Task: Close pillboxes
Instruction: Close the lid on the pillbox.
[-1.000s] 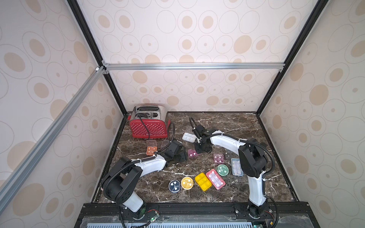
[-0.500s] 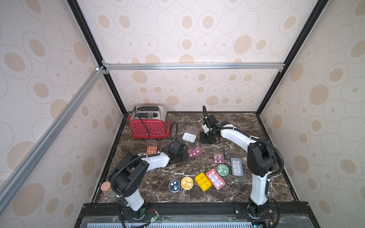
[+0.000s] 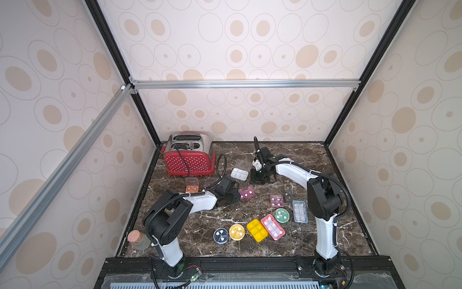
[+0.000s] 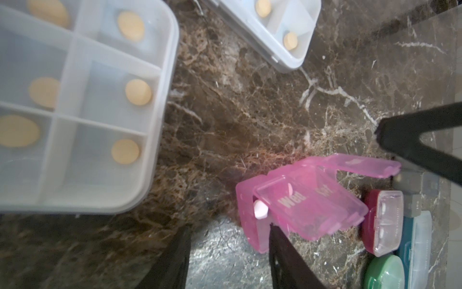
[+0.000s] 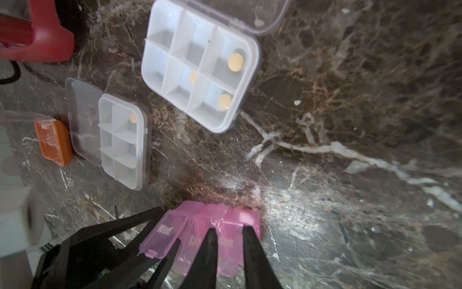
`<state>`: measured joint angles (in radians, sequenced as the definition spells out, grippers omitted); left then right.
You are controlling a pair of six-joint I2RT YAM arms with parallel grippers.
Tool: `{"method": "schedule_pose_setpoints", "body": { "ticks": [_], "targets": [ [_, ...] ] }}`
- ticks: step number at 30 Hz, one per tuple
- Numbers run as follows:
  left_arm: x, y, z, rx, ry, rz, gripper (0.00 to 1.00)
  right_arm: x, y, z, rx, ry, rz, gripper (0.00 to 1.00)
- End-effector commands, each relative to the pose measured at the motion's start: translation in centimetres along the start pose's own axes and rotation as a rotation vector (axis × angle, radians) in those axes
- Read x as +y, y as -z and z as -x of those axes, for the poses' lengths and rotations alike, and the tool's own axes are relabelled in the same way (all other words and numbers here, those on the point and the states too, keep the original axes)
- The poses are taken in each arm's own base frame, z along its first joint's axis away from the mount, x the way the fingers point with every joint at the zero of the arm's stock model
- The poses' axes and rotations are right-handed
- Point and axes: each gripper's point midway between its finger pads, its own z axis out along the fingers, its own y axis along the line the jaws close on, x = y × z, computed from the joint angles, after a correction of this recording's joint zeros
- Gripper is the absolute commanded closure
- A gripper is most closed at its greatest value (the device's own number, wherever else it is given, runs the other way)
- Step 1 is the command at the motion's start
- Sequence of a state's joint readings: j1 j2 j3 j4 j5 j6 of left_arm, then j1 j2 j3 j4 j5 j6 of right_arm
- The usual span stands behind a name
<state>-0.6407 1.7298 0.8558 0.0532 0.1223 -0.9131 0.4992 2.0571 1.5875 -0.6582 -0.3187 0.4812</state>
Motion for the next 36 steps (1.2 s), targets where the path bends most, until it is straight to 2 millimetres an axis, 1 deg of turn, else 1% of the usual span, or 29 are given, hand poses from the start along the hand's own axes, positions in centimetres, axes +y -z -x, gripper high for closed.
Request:
{"method": "schedule_pose_setpoints", "body": {
  "ticks": [1, 9, 15, 21, 26, 29, 34, 36],
  "targets": [
    [-1.1, -0.2, 0.6, -0.011, 0.019, -0.017, 0.51, 0.6, 1.0, -0.8, -0.001, 0.019, 0.026, 0.8],
    [-1.2, -0.6, 0.7, -0.01, 0.046, -0.021, 0.53, 0.3, 1.3, -2.1, 0.003, 0.022, 0.037, 0.8],
    [-1.4, -1.0, 0.6, -0.003, 0.062, -0.031, 0.55, 0.2, 0.5, -3.7, 0.031, 0.02, 0.058, 0.78],
    [-1.5, -0.5, 0.5, -0.01, 0.063, -0.04, 0.56, 0.4, 0.5, -5.0, 0.04, 0.03, 0.073, 0.77],
    [-1.8, 0.2, 0.7, -0.02, 0.062, -0.052, 0.56, 0.0, -0.4, -5.7, 0.068, 0.03, 0.062, 0.77],
    [-2.3, 0.6, 0.7, -0.016, 0.062, -0.076, 0.54, 0.0, -1.0, -5.9, 0.079, 0.032, 0.058, 0.76],
    [-3.2, 1.2, 0.6, -0.019, 0.092, -0.121, 0.48, -0.1, -1.6, -6.1, 0.093, 0.035, 0.049, 0.76],
    [-3.5, 1.1, 0.6, -0.019, 0.102, -0.138, 0.47, -0.2, -1.9, -6.3, 0.1, 0.033, 0.045, 0.76]
  ]
}}
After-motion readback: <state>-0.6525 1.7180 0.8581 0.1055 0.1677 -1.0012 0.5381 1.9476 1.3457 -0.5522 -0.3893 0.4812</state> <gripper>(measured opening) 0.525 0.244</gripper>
